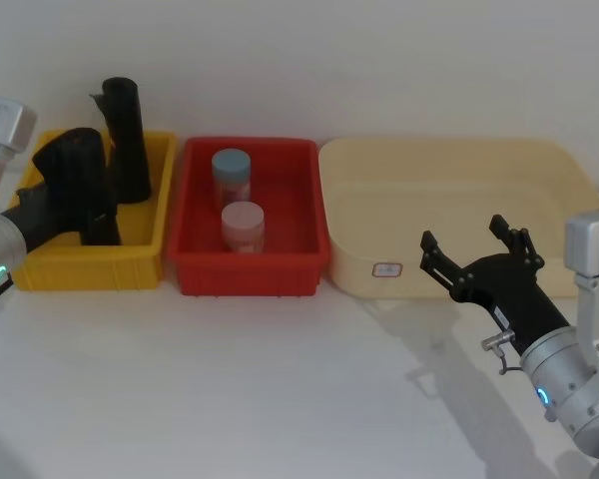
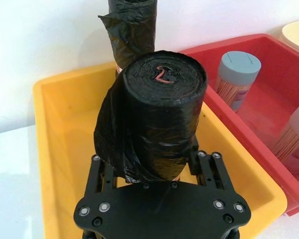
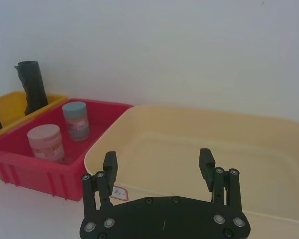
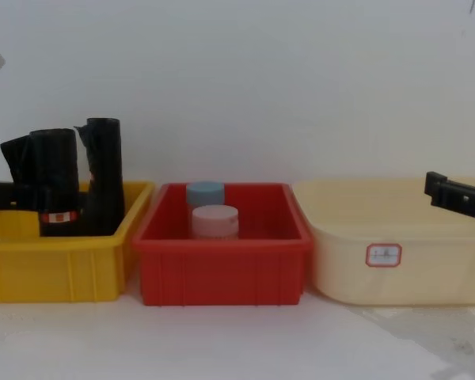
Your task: Pick up the garbage bag with the one hand and transfer it to the other hand.
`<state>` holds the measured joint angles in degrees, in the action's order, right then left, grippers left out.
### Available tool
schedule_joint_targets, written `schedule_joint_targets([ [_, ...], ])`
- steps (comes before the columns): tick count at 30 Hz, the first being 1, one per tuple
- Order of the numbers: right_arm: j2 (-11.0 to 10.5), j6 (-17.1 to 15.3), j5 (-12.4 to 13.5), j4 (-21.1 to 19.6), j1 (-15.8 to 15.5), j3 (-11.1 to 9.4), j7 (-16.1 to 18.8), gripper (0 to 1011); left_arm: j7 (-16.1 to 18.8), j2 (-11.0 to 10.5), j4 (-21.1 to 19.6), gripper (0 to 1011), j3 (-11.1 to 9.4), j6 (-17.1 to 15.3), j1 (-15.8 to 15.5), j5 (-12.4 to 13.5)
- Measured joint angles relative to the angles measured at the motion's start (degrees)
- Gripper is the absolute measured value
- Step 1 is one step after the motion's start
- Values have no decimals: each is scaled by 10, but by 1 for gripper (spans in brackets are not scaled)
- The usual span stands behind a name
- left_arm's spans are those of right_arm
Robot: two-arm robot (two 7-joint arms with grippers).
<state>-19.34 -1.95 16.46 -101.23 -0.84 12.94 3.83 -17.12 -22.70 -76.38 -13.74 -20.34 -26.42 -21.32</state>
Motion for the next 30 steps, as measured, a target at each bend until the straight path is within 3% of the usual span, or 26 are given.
schedule_joint_targets([
  [6,0,-1,0,1,2,0,2,1000,-1,0,2,532,0,0,-1,0],
  [17,-2,-26,2,20,39,18,37,1000,-1,1,3,446,-1,0,-3,1],
  [27,4,-80,-4,47,106,58,86,1000,-1,1,4,404,-1,0,-3,1],
  [30,13,-112,-10,64,144,80,106,1000,-1,1,4,402,-1,0,-3,1],
])
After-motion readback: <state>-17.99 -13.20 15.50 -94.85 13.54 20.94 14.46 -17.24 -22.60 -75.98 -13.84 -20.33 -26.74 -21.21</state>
